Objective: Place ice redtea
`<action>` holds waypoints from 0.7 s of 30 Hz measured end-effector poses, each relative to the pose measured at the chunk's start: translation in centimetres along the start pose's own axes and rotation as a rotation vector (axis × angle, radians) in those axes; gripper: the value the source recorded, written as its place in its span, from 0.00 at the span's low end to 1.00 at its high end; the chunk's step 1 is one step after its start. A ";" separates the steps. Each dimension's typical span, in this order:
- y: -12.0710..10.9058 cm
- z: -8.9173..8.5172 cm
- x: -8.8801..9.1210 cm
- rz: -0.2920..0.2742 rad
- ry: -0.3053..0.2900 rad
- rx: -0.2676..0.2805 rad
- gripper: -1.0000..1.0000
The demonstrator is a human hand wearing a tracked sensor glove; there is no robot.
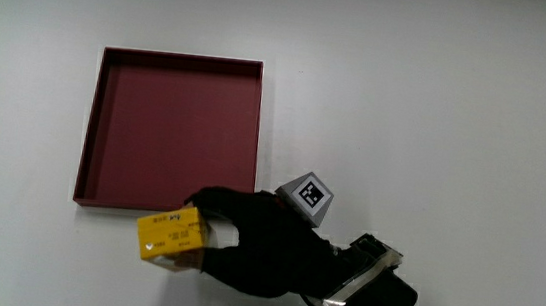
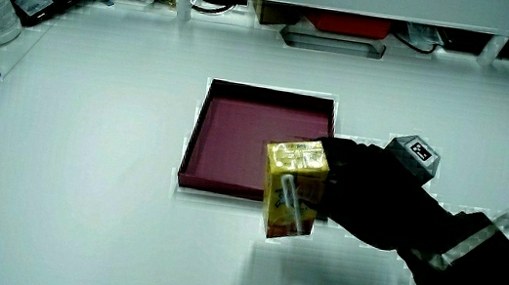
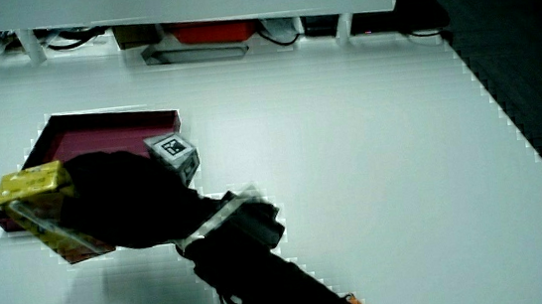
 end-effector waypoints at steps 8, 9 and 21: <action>-0.4 -0.8 2.5 -0.091 0.042 -0.053 0.50; -0.5 -0.8 2.9 -0.093 0.045 -0.059 0.50; -1.4 -0.3 5.7 -0.144 0.191 -0.078 0.50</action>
